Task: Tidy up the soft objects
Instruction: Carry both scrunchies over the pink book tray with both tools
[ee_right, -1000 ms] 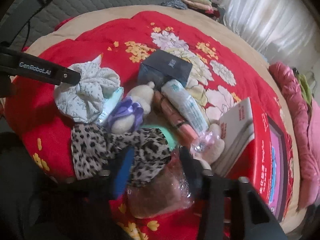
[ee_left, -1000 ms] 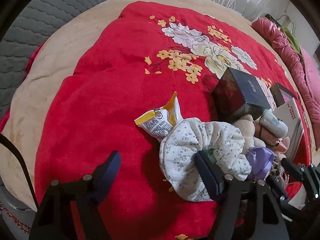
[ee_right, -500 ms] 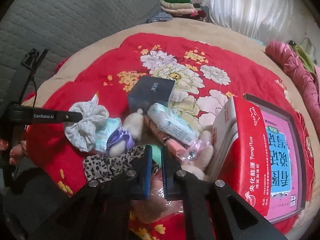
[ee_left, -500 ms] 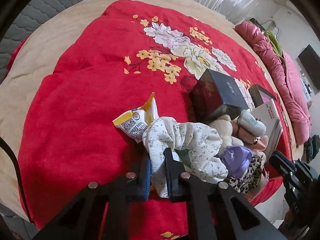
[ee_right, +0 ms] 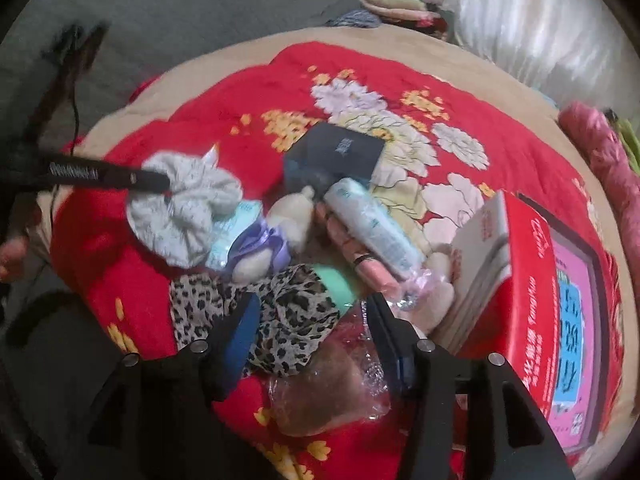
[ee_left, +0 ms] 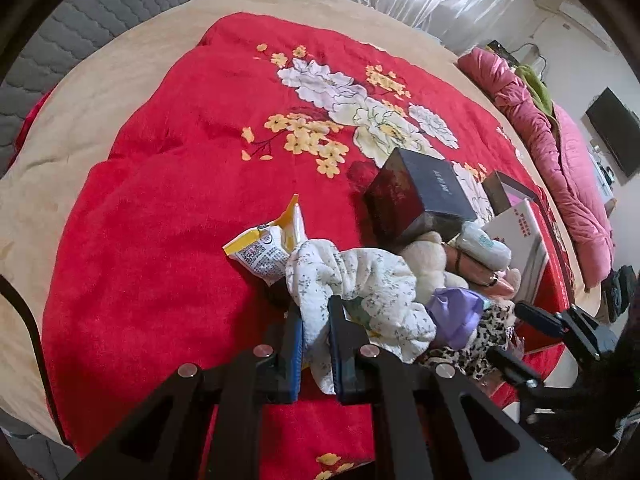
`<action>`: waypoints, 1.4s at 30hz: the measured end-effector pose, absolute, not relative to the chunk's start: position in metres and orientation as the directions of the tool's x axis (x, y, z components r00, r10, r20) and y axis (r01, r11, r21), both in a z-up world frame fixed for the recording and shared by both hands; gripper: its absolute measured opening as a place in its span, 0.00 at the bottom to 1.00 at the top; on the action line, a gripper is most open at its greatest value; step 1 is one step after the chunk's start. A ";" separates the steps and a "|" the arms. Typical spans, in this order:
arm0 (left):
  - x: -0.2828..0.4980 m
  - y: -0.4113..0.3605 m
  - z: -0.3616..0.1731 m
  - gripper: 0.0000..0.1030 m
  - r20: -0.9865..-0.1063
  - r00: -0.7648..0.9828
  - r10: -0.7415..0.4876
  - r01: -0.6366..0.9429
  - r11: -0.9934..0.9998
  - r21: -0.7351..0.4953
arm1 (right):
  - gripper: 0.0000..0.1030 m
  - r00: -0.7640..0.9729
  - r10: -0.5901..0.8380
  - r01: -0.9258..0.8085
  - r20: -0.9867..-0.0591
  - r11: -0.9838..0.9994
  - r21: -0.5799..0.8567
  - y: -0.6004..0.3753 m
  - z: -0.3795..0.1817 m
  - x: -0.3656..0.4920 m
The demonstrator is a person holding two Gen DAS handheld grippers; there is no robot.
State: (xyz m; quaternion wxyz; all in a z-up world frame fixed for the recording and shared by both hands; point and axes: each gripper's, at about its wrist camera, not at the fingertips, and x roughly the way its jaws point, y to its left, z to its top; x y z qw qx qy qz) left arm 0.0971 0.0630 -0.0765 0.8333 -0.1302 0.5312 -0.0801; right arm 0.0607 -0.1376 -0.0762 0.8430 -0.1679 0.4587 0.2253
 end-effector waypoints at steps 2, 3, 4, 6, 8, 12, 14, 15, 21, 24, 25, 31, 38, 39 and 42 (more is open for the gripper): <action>0.098 0.062 -0.075 0.11 -0.864 0.426 -0.269 0.004 0.955 -0.295 | 0.56 0.464 0.217 -0.562 -0.859 0.822 -0.096 -0.130 -0.082 0.062; 0.098 0.061 -0.074 0.11 -0.863 0.426 -0.270 0.006 0.955 -0.296 | 0.56 0.461 0.209 -0.570 -0.862 0.815 -0.108 -0.127 -0.085 0.064; 0.099 0.061 -0.075 0.11 -0.864 0.424 -0.269 0.007 0.956 -0.294 | 0.56 0.463 0.200 -0.579 -0.864 0.806 -0.123 -0.125 -0.088 0.064; 0.100 0.061 -0.076 0.11 -0.865 0.422 -0.270 0.007 0.955 -0.295 | 0.36 0.458 0.218 -0.603 -0.862 0.789 -0.120 -0.122 -0.090 0.064; 0.101 0.061 -0.077 0.08 -0.867 0.420 -0.268 0.002 0.956 -0.294 | 0.13 0.453 0.228 -0.606 -0.862 0.787 -0.111 -0.122 -0.090 0.063; 0.097 0.061 -0.066 0.07 -0.851 0.452 -0.267 0.015 0.956 -0.292 | 0.08 0.454 0.289 -0.606 -0.843 0.794 -0.054 -0.128 -0.081 0.058; 0.094 0.059 -0.059 0.07 -0.844 0.464 -0.268 0.025 0.957 -0.290 | 0.08 0.468 0.316 -0.586 -0.825 0.810 -0.023 -0.135 -0.070 0.056; 0.093 0.058 -0.053 0.07 -0.839 0.470 -0.275 0.033 0.955 -0.294 | 0.08 0.479 0.323 -0.575 -0.816 0.818 -0.014 -0.138 -0.065 0.056; 0.084 0.048 -0.022 0.07 -0.813 0.506 -0.288 0.073 0.954 -0.292 | 0.08 0.556 0.345 -0.511 -0.756 0.859 0.016 -0.160 -0.024 0.053; 0.078 0.038 0.000 0.07 -0.793 0.527 -0.306 0.110 0.950 -0.293 | 0.08 0.594 0.337 -0.465 -0.731 0.885 0.031 -0.177 -0.004 0.050; 0.076 0.033 0.010 0.07 -0.785 0.536 -0.310 0.128 0.949 -0.288 | 0.08 0.604 0.334 -0.452 -0.723 0.891 0.034 -0.182 0.001 0.048; 0.075 0.000 0.054 0.07 -0.759 0.567 -0.320 0.204 0.947 -0.247 | 0.08 0.690 0.287 -0.348 -0.665 0.936 0.043 -0.225 0.036 0.038; 0.073 -0.067 0.099 0.07 -0.720 0.589 -0.366 0.322 0.924 -0.205 | 0.08 0.777 0.162 -0.159 -0.608 0.986 0.060 -0.305 0.070 0.020; 0.073 -0.076 0.102 0.07 -0.717 0.587 -0.376 0.337 0.919 -0.205 | 0.08 0.786 0.131 -0.115 -0.604 0.991 0.065 -0.320 0.073 0.017; 0.073 -0.116 0.108 0.07 -0.708 0.572 -0.415 0.395 0.895 -0.206 | 0.08 0.800 0.050 -0.009 -0.598 0.997 0.071 -0.359 0.076 0.009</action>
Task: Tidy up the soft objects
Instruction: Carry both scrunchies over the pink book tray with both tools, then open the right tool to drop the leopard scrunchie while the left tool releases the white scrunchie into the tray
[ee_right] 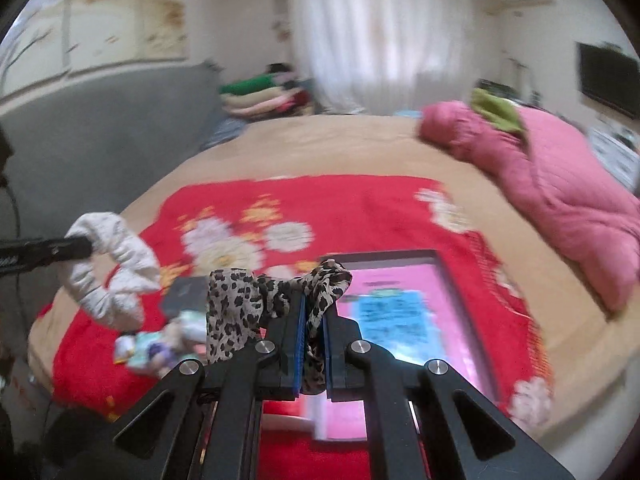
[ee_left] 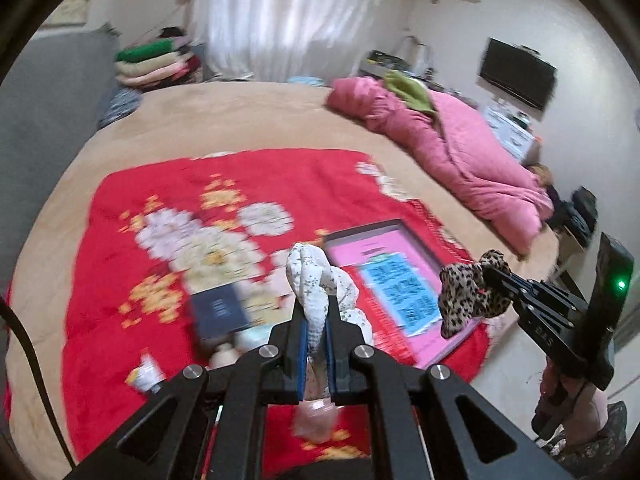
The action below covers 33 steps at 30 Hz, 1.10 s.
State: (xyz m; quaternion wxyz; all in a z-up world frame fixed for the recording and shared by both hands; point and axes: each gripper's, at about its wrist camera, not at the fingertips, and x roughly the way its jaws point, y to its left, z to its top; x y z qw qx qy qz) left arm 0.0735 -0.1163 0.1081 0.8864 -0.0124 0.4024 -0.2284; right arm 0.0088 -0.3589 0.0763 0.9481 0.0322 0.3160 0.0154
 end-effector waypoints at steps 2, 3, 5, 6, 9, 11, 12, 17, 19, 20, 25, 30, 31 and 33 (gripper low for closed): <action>0.073 -0.144 0.110 0.07 -0.701 0.552 -0.451 0.438 0.872 -0.217 | 0.08 0.801 0.006 0.049 -0.599 0.996 0.076 -0.384 0.076 0.002; 0.074 -0.161 0.110 0.07 -0.701 0.537 -0.470 0.462 0.859 -0.222 | 0.08 0.799 -0.006 0.065 -0.602 0.995 0.077 -0.391 0.075 0.001; 0.076 -0.188 0.108 0.07 -0.701 0.514 -0.494 0.495 0.839 -0.228 | 0.08 0.793 -0.032 0.092 -0.608 0.993 0.069 -0.403 0.071 -0.002; 0.075 -0.198 0.107 0.07 -0.701 0.509 -0.500 0.506 0.832 -0.226 | 0.08 0.789 -0.047 0.111 -0.613 0.992 0.067 -0.409 0.067 -0.004; 0.081 -0.236 0.095 0.07 -0.709 0.474 -0.523 0.551 0.804 -0.225 | 0.08 0.767 -0.083 0.159 -0.636 0.985 0.064 -0.420 0.055 -0.002; 0.086 -0.255 0.084 0.07 -0.725 0.447 -0.524 0.560 0.796 -0.230 | 0.08 0.748 -0.114 0.204 -0.653 0.977 0.063 -0.430 0.046 0.000; 0.090 -0.266 0.074 0.07 -0.738 0.424 -0.524 0.567 0.789 -0.234 | 0.08 0.734 -0.142 0.237 -0.664 0.970 0.054 -0.437 0.040 0.001; 0.101 -0.302 0.030 0.07 -0.796 0.347 -0.496 0.583 0.779 -0.231 | 0.08 0.686 -0.171 0.270 -0.707 0.962 0.029 -0.450 0.011 0.013; 0.103 -0.312 0.014 0.07 -0.814 0.318 -0.486 0.586 0.776 -0.234 | 0.08 0.662 -0.198 0.279 -0.723 0.960 -0.008 -0.452 -0.001 0.019; 0.105 -0.316 0.006 0.07 -0.821 0.308 -0.480 0.586 0.776 -0.233 | 0.08 0.648 -0.204 0.282 -0.734 0.959 -0.017 -0.454 -0.008 0.021; 0.108 -0.331 -0.023 0.07 -0.856 0.282 -0.433 0.588 0.783 -0.202 | 0.09 0.615 -0.181 0.272 -0.767 0.962 -0.009 -0.461 -0.033 0.030; 0.110 -0.336 -0.037 0.07 -0.870 0.276 -0.410 0.589 0.787 -0.184 | 0.11 0.589 -0.165 0.244 -0.791 0.969 -0.020 -0.462 -0.051 0.042; 0.110 -0.337 -0.039 0.07 -0.871 0.274 -0.409 0.587 0.788 -0.185 | 0.11 0.583 -0.173 0.243 -0.794 0.969 -0.032 -0.460 -0.055 0.044; 0.111 -0.338 -0.043 0.07 -0.874 0.273 -0.401 0.586 0.790 -0.179 | 0.13 0.577 -0.175 0.236 -0.798 0.971 -0.042 -0.459 -0.060 0.046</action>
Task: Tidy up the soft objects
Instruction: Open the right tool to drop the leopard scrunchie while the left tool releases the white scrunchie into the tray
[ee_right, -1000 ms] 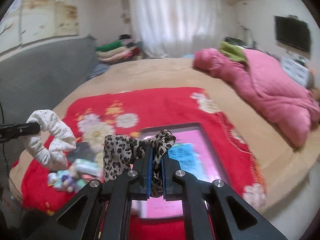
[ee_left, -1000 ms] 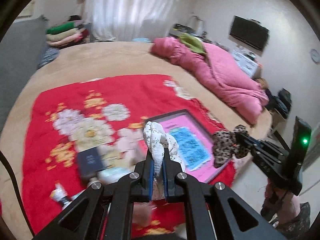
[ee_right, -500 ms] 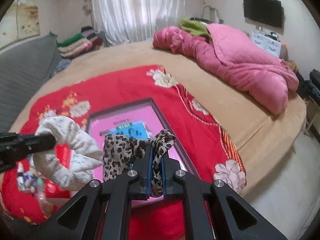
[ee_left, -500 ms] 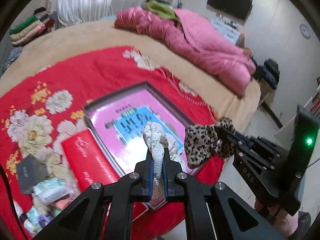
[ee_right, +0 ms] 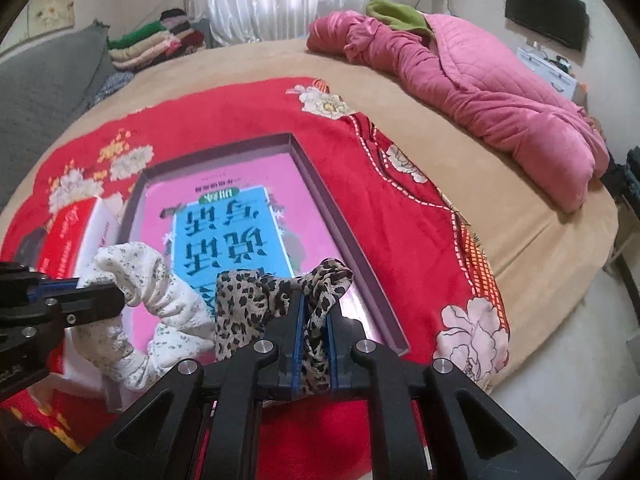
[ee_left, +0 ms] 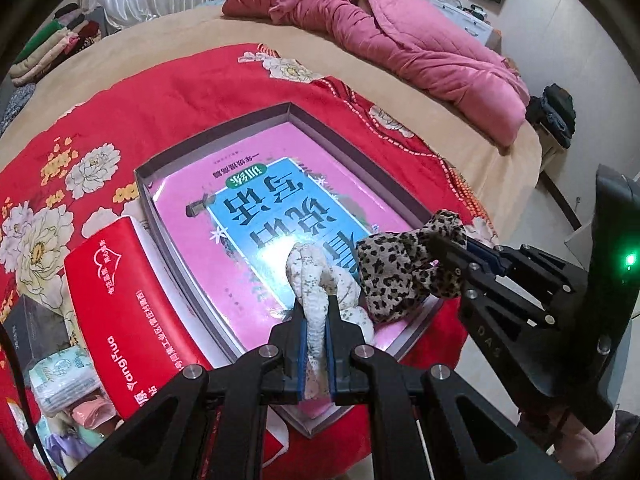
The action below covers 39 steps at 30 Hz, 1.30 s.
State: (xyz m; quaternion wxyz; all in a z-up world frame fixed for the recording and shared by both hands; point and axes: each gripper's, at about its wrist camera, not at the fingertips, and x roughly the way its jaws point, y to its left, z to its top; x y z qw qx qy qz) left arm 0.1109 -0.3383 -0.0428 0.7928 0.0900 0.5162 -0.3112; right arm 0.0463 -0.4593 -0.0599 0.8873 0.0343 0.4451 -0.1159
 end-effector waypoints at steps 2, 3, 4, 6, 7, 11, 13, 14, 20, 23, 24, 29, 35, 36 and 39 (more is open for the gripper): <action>0.112 -0.339 -0.046 0.07 -0.877 0.269 -0.397 0.584 0.792 -0.179 | 0.15 0.575 -0.178 0.234 -0.798 0.971 -0.048 -0.459 -0.064 0.047; 0.112 -0.339 -0.048 0.07 -0.878 0.268 -0.395 0.584 0.792 -0.178 | 0.19 0.577 -0.179 0.232 -0.797 0.971 -0.050 -0.459 -0.065 0.048; 0.113 -0.340 -0.050 0.07 -0.879 0.269 -0.393 0.584 0.793 -0.175 | 0.23 0.577 -0.182 0.233 -0.796 0.971 -0.053 -0.459 -0.066 0.048; 0.113 -0.340 -0.053 0.07 -0.883 0.265 -0.387 0.584 0.793 -0.173 | 0.30 0.580 -0.185 0.232 -0.793 0.971 -0.057 -0.458 -0.066 0.048; 0.114 -0.341 -0.054 0.07 -0.885 0.263 -0.385 0.583 0.794 -0.173 | 0.30 0.582 -0.191 0.234 -0.791 0.970 -0.062 -0.458 -0.066 0.048; 0.114 -0.344 -0.059 0.07 -0.889 0.257 -0.378 0.582 0.795 -0.170 | 0.38 0.601 -0.208 0.241 -0.772 0.968 -0.073 -0.459 -0.058 0.043; 0.115 -0.345 -0.062 0.07 -0.894 0.258 -0.367 0.580 0.799 -0.160 | 0.42 0.611 -0.212 0.245 -0.763 0.967 -0.073 -0.461 -0.052 0.040; 0.116 -0.346 -0.063 0.07 -0.895 0.258 -0.363 0.578 0.800 -0.158 | 0.42 0.613 -0.215 0.249 -0.761 0.966 -0.073 -0.463 -0.049 0.038; 0.119 -0.343 -0.063 0.09 -0.893 0.270 -0.359 0.563 0.811 -0.156 | 0.44 0.622 -0.221 0.246 -0.752 0.966 -0.080 -0.463 -0.038 0.031; 0.118 -0.342 -0.061 0.14 -0.891 0.277 -0.361 0.566 0.811 -0.152 | 0.50 0.626 -0.215 0.244 -0.750 0.967 -0.073 -0.461 -0.036 0.029; 0.118 -0.342 -0.060 0.15 -0.891 0.280 -0.359 0.567 0.810 -0.149 | 0.51 0.627 -0.217 0.249 -0.748 0.966 -0.071 -0.461 -0.035 0.028; 0.116 -0.340 -0.059 0.40 -0.890 0.283 -0.357 0.570 0.809 -0.143 | 0.52 0.635 -0.214 0.257 -0.742 0.965 -0.058 -0.457 -0.029 0.026; 0.109 -0.332 -0.049 0.49 -0.881 0.304 -0.363 0.569 0.811 -0.137 | 0.59 0.642 -0.218 0.263 -0.735 0.963 -0.056 -0.453 -0.022 0.022; 0.108 -0.329 -0.045 0.52 -0.878 0.316 -0.360 0.565 0.815 -0.131 | 0.59 0.642 -0.221 0.267 -0.735 0.962 -0.056 -0.453 -0.021 0.021; 0.104 -0.321 -0.035 0.59 -0.866 0.336 -0.370 0.559 0.818 -0.133 | 0.60 0.643 -0.219 0.269 -0.734 0.962 -0.052 -0.450 -0.019 0.020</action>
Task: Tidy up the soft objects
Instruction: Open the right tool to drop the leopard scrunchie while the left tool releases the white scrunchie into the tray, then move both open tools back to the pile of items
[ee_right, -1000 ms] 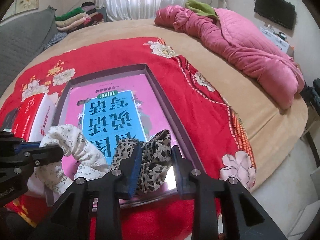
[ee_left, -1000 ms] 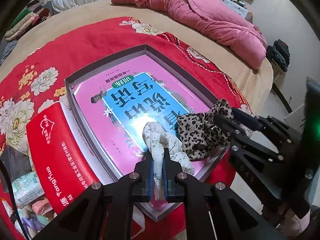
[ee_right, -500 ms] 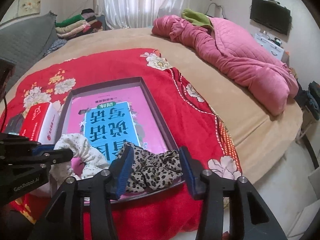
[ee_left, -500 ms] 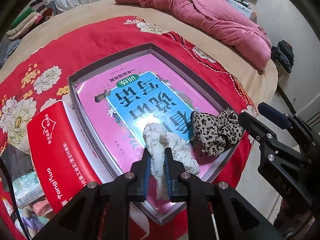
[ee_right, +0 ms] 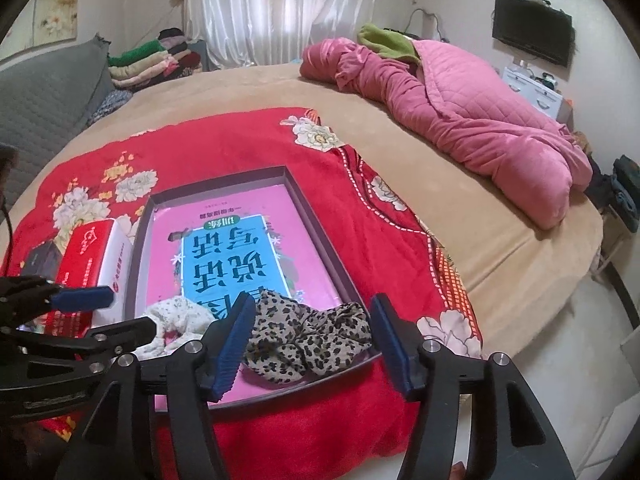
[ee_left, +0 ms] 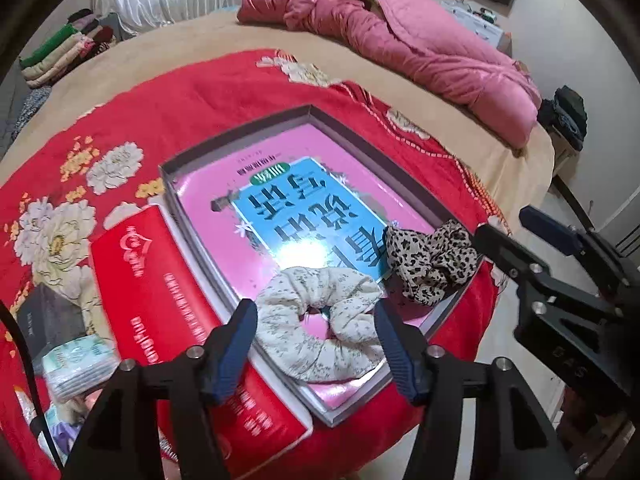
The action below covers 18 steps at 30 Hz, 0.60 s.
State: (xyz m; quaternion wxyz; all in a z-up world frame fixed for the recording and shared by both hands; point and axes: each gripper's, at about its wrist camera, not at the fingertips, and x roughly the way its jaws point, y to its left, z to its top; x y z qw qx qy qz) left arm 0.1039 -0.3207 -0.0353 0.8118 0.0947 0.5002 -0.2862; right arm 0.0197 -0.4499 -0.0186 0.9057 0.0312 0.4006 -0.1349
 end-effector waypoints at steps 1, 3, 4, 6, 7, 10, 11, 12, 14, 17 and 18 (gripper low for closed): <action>0.102 -0.317 -0.031 0.59 -0.862 0.343 -0.374 0.555 0.821 -0.135 | 0.60 0.642 -0.220 0.270 -0.734 0.961 -0.052 -0.448 -0.018 0.019; 0.100 -0.310 -0.024 0.60 -0.857 0.350 -0.378 0.551 0.823 -0.138 | 0.61 0.646 -0.217 0.266 -0.732 0.963 -0.051 -0.444 -0.016 0.018; 0.097 -0.305 -0.020 0.61 -0.852 0.363 -0.377 0.547 0.826 -0.133 | 0.62 0.647 -0.215 0.262 -0.731 0.964 -0.051 -0.442 -0.015 0.018; 0.094 -0.298 -0.013 0.64 -0.847 0.379 -0.373 0.540 0.832 -0.125 | 0.69 0.653 -0.208 0.253 -0.728 0.966 -0.049 -0.436 -0.013 0.017; 0.093 -0.293 -0.009 0.65 -0.842 0.390 -0.374 0.536 0.835 -0.123 | 0.70 0.657 -0.203 0.246 -0.726 0.968 -0.047 -0.433 -0.011 0.017; 0.087 -0.278 0.000 0.67 -0.830 0.423 -0.363 0.518 0.849 -0.108 | 0.71 0.671 -0.188 0.230 -0.717 0.972 -0.039 -0.422 -0.005 0.016; 0.086 -0.273 0.002 0.67 -0.828 0.433 -0.356 0.510 0.854 -0.101 | 0.71 0.675 -0.187 0.227 -0.714 0.973 -0.041 -0.419 -0.003 0.016; 0.085 -0.267 0.004 0.67 -0.825 0.445 -0.347 0.501 0.861 -0.092 | 0.71 0.679 -0.185 0.221 -0.710 0.974 -0.043 -0.414 -0.001 0.016; 0.085 -0.255 0.008 0.67 -0.821 0.460 -0.337 0.487 0.870 -0.084 | 0.71 0.684 -0.177 0.211 -0.708 0.977 -0.040 -0.407 0.002 0.017; 0.085 -0.238 0.011 0.67 -0.817 0.474 -0.328 0.460 0.884 -0.089 | 0.72 0.691 -0.169 0.196 -0.703 0.980 -0.043 -0.396 0.006 0.018; 0.085 -0.231 0.013 0.67 -0.815 0.477 -0.329 0.451 0.887 -0.095 | 0.72 0.693 -0.164 0.188 -0.702 0.981 -0.044 -0.391 0.008 0.018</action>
